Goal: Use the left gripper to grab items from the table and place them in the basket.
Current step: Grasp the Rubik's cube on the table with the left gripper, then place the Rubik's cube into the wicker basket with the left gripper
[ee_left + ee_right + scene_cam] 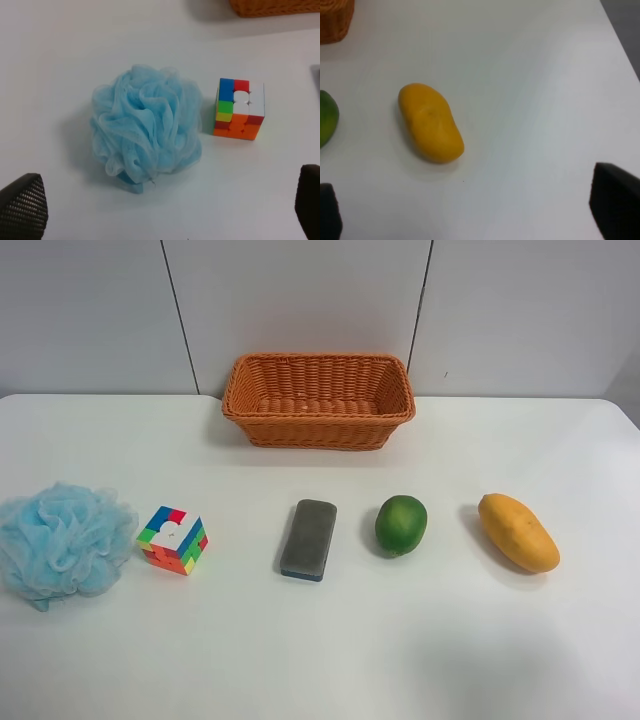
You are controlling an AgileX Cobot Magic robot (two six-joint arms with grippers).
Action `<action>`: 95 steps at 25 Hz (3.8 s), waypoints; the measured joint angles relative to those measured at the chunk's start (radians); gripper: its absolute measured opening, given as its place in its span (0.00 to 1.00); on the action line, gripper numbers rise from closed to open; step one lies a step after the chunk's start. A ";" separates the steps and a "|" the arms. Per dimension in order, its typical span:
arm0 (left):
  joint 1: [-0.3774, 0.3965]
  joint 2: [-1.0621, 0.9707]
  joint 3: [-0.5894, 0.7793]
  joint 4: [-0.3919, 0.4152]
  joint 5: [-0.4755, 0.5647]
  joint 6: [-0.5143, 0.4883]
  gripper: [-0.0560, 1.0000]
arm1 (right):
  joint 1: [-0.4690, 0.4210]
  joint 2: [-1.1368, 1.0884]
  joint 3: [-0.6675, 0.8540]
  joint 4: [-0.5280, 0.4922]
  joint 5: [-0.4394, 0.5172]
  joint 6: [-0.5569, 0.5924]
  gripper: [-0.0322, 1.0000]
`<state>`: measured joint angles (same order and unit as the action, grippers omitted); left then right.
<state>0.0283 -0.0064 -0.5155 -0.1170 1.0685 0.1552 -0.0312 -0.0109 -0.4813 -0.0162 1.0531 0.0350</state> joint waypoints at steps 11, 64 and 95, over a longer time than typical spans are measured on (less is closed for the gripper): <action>0.000 0.200 -0.121 -0.007 0.098 -0.003 0.99 | 0.000 0.000 0.000 0.000 0.000 0.000 0.99; -0.473 1.817 -0.540 0.105 -0.306 -0.300 0.99 | 0.000 0.000 0.000 0.000 0.000 0.000 0.99; -0.473 1.878 -0.594 0.098 -0.299 -0.308 0.59 | 0.000 0.000 0.000 0.000 0.000 0.000 0.99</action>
<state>-0.4450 1.8717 -1.1090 -0.0187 0.7693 -0.1529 -0.0312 -0.0109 -0.4813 -0.0162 1.0531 0.0350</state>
